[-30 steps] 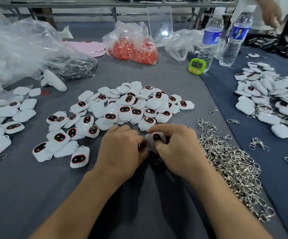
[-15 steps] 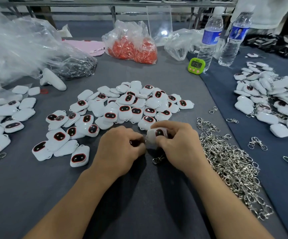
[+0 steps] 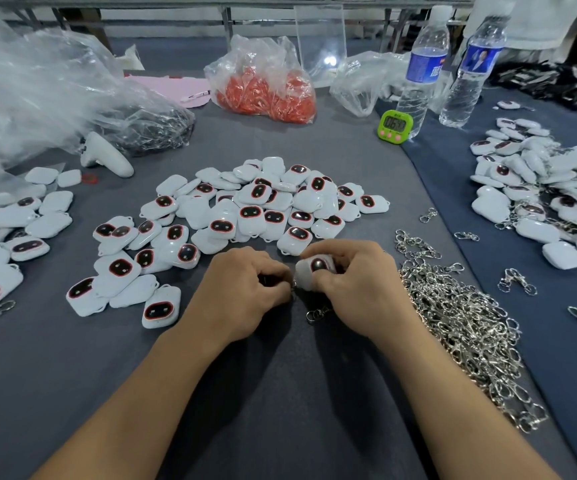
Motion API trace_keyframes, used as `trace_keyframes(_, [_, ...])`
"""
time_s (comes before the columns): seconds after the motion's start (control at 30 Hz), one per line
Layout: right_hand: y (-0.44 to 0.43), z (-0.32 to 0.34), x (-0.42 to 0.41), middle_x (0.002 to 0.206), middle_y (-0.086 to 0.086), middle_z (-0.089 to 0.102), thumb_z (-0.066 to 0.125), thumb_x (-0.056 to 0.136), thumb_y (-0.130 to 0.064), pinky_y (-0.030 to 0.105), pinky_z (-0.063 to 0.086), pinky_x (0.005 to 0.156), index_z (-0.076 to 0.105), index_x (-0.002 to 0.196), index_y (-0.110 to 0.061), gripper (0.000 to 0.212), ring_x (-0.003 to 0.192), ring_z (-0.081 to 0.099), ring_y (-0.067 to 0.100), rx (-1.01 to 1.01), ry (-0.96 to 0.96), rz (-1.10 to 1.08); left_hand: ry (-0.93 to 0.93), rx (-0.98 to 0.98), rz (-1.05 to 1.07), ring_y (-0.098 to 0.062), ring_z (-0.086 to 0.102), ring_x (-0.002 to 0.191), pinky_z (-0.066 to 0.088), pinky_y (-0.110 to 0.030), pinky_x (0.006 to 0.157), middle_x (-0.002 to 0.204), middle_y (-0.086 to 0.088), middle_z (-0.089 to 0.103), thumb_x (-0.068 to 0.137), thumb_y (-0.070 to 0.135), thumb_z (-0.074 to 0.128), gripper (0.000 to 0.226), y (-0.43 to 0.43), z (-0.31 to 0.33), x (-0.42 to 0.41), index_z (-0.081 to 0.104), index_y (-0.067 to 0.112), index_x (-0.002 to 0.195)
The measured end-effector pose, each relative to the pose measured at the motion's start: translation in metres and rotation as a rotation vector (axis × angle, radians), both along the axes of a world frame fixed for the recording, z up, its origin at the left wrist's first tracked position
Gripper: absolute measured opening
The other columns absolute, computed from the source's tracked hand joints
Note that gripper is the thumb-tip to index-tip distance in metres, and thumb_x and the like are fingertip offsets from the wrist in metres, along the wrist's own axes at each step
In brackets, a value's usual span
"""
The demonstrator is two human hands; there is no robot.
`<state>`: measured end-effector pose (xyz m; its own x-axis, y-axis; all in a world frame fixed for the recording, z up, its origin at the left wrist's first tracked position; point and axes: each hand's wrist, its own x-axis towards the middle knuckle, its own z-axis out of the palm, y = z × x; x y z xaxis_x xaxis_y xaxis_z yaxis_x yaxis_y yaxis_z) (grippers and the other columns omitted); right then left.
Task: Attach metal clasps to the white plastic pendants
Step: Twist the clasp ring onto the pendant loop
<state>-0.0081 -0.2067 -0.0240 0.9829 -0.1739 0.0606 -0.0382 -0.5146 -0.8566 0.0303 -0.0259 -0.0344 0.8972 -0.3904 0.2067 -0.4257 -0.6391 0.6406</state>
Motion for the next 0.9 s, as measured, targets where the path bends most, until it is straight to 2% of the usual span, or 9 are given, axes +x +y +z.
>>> trace_keyframes(0.1, [0.001, 0.000, 0.000, 0.058, -0.019, 0.064, 0.070, 0.081, -0.011, 0.010, 0.040, 0.051, 0.079, 0.089, -0.037, 0.028, 0.056, 0.057, 0.001, 0.035, -0.004, -0.035, 0.019, 0.008, -0.014, -0.004, 0.058, 0.081, 0.045, -0.028, 0.072, 0.078, 0.014, 0.068, 0.078, 0.029, 0.078, 0.011, 0.000, 0.001, 0.000, 0.078, 0.036, 0.086])
trace_keyframes(0.23, [0.000, 0.001, 0.001, 0.068, -0.014, 0.071, 0.072, 0.081, -0.012, 0.017, 0.050, 0.058, 0.078, 0.090, -0.039, 0.029, 0.061, 0.060, 0.002, 0.005, 0.017, -0.012, 0.001, 0.028, -0.007, -0.006, 0.057, 0.078, 0.046, -0.034, 0.073, 0.078, 0.012, 0.066, 0.076, 0.031, 0.075, 0.009, -0.001, 0.000, -0.001, 0.078, 0.035, 0.084])
trace_keyframes(0.33, [-0.001, 0.002, 0.001, 0.070, -0.015, 0.072, 0.074, 0.083, -0.015, 0.016, 0.051, 0.061, 0.078, 0.090, -0.040, 0.026, 0.065, 0.063, 0.002, -0.012, 0.018, -0.012, -0.031, 0.054, 0.010, -0.004, 0.055, 0.077, 0.043, -0.026, 0.068, 0.075, 0.013, 0.064, 0.074, 0.040, 0.069, 0.014, -0.002, -0.001, -0.002, 0.077, 0.036, 0.085])
trace_keyframes(0.4, [0.000, 0.003, 0.000, 0.066, -0.020, 0.069, 0.073, 0.082, -0.015, 0.011, 0.046, 0.058, 0.078, 0.087, -0.039, 0.024, 0.064, 0.062, 0.000, -0.021, 0.004, -0.003, -0.053, 0.059, 0.015, -0.003, 0.053, 0.080, 0.038, -0.020, 0.065, 0.074, 0.012, 0.062, 0.073, 0.043, 0.065, 0.018, -0.001, -0.001, -0.003, 0.076, 0.035, 0.084])
trace_keyframes(0.47, [0.001, 0.004, -0.001, 0.065, -0.022, 0.068, 0.073, 0.081, -0.015, 0.010, 0.044, 0.056, 0.078, 0.085, -0.038, 0.024, 0.064, 0.062, -0.001, -0.022, -0.001, 0.003, -0.075, 0.071, 0.013, -0.004, 0.053, 0.079, 0.037, -0.020, 0.065, 0.074, 0.011, 0.061, 0.076, 0.039, 0.070, 0.011, -0.001, -0.001, -0.004, 0.076, 0.033, 0.083])
trace_keyframes(0.6, [0.000, 0.006, 0.000, 0.073, -0.013, 0.074, 0.074, 0.080, -0.013, 0.022, 0.054, 0.067, 0.079, 0.085, -0.037, 0.026, 0.069, 0.066, 0.002, -0.010, 0.020, 0.006, -0.125, 0.098, 0.021, -0.006, 0.050, 0.076, 0.036, -0.022, 0.065, 0.073, 0.011, 0.060, 0.079, 0.034, 0.074, 0.006, -0.002, -0.002, -0.007, 0.077, 0.033, 0.084])
trace_keyframes(0.7, [-0.001, 0.006, 0.000, 0.073, -0.011, 0.074, 0.072, 0.080, -0.010, 0.025, 0.057, 0.068, 0.078, 0.084, -0.037, 0.028, 0.069, 0.066, 0.004, -0.008, 0.035, 0.024, -0.149, 0.122, 0.033, -0.007, 0.050, 0.075, 0.037, -0.028, 0.066, 0.074, 0.012, 0.060, 0.081, 0.035, 0.075, 0.007, -0.004, -0.001, -0.008, 0.077, 0.034, 0.087])
trace_keyframes(0.8, [-0.002, 0.005, 0.000, 0.070, -0.014, 0.072, 0.068, 0.079, -0.009, 0.019, 0.052, 0.061, 0.077, 0.084, -0.038, 0.031, 0.064, 0.063, 0.002, -0.016, 0.041, 0.036, -0.183, 0.156, 0.036, -0.009, 0.050, 0.075, 0.038, -0.030, 0.066, 0.074, 0.012, 0.060, 0.082, 0.035, 0.075, 0.005, -0.005, 0.000, -0.010, 0.077, 0.033, 0.086])
trace_keyframes(0.9, [-0.001, 0.003, 0.001, 0.064, -0.017, 0.069, 0.068, 0.076, -0.010, 0.010, 0.041, 0.054, 0.077, 0.085, -0.039, 0.031, 0.058, 0.059, 0.000, -0.011, 0.046, 0.041, -0.287, 0.187, 0.025, -0.013, 0.051, 0.073, 0.045, -0.035, 0.064, 0.071, 0.007, 0.063, 0.082, 0.030, 0.076, 0.007, -0.006, 0.000, -0.014, 0.077, 0.023, 0.080])
